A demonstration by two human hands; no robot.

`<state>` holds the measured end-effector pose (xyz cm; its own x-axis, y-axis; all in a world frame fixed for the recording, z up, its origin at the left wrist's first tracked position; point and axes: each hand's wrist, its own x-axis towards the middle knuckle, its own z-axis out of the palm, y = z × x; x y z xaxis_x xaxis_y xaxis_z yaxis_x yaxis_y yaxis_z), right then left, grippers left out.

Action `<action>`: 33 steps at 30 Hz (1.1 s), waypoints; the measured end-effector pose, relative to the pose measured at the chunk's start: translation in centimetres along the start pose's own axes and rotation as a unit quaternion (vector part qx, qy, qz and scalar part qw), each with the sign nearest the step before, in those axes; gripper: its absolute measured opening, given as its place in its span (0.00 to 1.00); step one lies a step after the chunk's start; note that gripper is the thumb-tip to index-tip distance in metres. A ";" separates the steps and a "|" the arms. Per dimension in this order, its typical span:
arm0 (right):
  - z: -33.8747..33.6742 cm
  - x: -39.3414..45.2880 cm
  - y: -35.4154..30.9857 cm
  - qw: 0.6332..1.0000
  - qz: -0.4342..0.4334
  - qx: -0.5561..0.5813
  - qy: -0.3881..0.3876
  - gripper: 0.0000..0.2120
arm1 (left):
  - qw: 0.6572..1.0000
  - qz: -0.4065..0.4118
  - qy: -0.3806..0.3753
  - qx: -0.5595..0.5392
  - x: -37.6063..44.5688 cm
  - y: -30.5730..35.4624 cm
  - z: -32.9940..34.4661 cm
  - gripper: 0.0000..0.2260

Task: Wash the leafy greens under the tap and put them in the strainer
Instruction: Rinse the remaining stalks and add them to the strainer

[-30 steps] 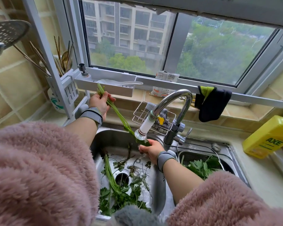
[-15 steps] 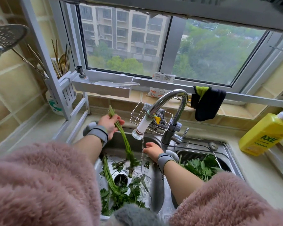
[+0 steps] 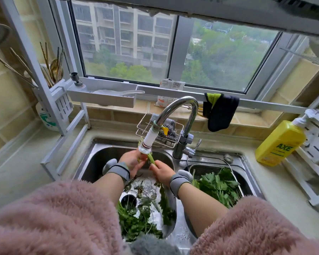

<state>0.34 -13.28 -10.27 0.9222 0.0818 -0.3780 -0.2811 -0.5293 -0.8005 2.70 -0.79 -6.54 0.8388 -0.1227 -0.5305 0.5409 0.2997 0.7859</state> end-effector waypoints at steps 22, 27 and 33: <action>-0.7 1.1 -2.2 0.990 0.018 0.121 0.074 0.12 | 0.968 0.051 -0.007 0.244 0.0 -0.8 -0.7 0.11; -0.9 1.6 -3.2 0.997 0.050 0.013 0.049 0.13 | 0.958 0.006 -0.028 0.286 0.7 -0.4 -2.1 0.11; -0.2 1.6 -3.8 0.998 0.064 -0.018 -0.001 0.14 | 0.948 -0.027 -0.013 0.317 0.6 0.5 -2.6 0.07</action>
<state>2.95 -11.26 -7.75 0.8787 0.0142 -0.4772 -0.3867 -0.5650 -0.7289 3.32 1.77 -7.27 0.8051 -0.1471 -0.5746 0.5061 -0.3347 0.7949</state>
